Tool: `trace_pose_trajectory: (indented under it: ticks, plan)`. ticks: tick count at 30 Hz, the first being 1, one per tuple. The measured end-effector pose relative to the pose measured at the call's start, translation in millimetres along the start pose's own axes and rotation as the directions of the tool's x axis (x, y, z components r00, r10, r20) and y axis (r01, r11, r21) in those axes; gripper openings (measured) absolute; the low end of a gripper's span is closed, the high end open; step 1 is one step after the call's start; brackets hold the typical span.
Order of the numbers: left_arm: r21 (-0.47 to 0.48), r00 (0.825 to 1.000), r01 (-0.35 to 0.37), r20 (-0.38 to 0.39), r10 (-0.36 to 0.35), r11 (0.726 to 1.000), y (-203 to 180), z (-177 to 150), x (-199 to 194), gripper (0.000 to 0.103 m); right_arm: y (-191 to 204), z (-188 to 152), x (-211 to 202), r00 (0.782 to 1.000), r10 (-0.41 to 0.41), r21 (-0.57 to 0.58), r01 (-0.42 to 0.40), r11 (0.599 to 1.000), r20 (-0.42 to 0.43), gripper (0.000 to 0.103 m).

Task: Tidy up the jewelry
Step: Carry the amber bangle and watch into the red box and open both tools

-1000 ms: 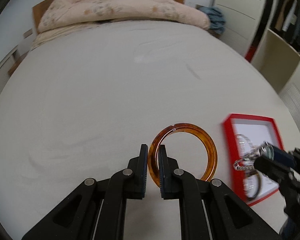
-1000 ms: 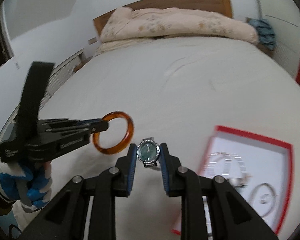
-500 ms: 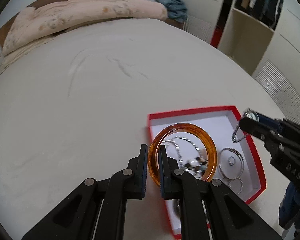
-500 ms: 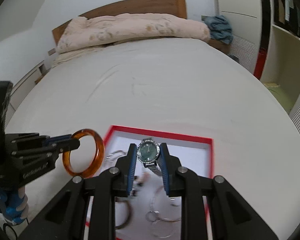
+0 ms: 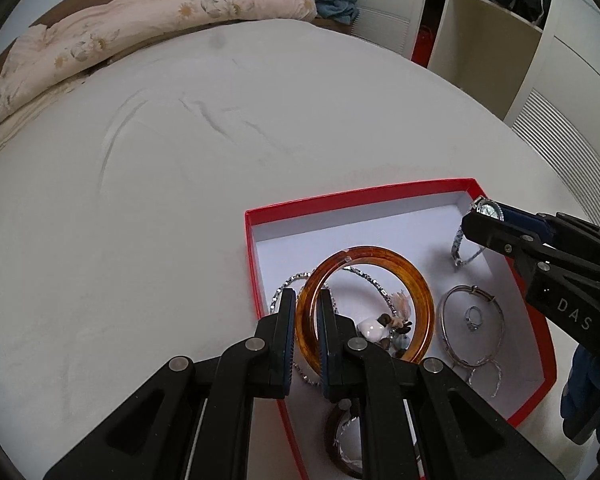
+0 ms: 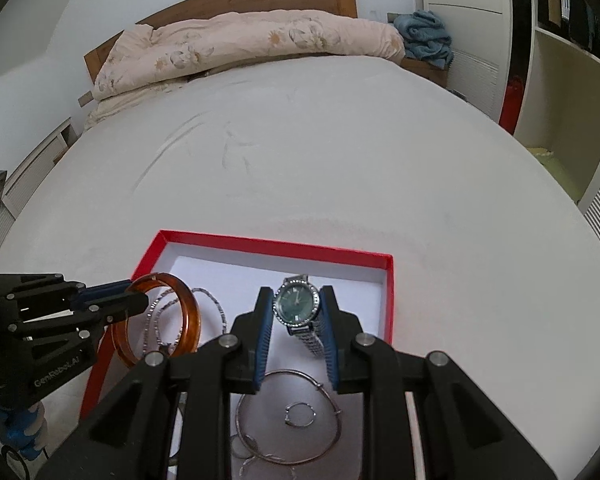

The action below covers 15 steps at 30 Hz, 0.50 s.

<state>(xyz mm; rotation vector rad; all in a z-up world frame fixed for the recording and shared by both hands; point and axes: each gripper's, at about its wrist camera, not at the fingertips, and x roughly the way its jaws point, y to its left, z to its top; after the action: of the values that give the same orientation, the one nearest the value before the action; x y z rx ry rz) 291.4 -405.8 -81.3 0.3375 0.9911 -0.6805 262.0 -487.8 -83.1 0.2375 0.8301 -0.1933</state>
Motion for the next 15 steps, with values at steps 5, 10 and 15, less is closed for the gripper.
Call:
trace_pose_trajectory:
  ticks: [5,10,15]
  plan:
    - [0.012,1.000,0.003,-0.008,-0.003,1.000,-1.3,0.4,7.8,0.010,-1.3,-2.4,6.0,1.000,-0.005,-0.001,0.005,1.000,-0.011,0.022]
    - [0.021,1.000,0.006,-0.010,-0.006,1.000,-3.8,-5.5,8.3,0.010,-3.1,-3.4,11.1,1.000,-0.011,-0.003,0.011,1.000,-0.020,0.022]
    - [0.027,1.000,0.004,-0.024,-0.003,1.000,-3.8,-6.5,12.4,0.010,-2.5,-3.4,15.2,0.999,-0.013,-0.013,0.013,1.000,-0.033,0.022]
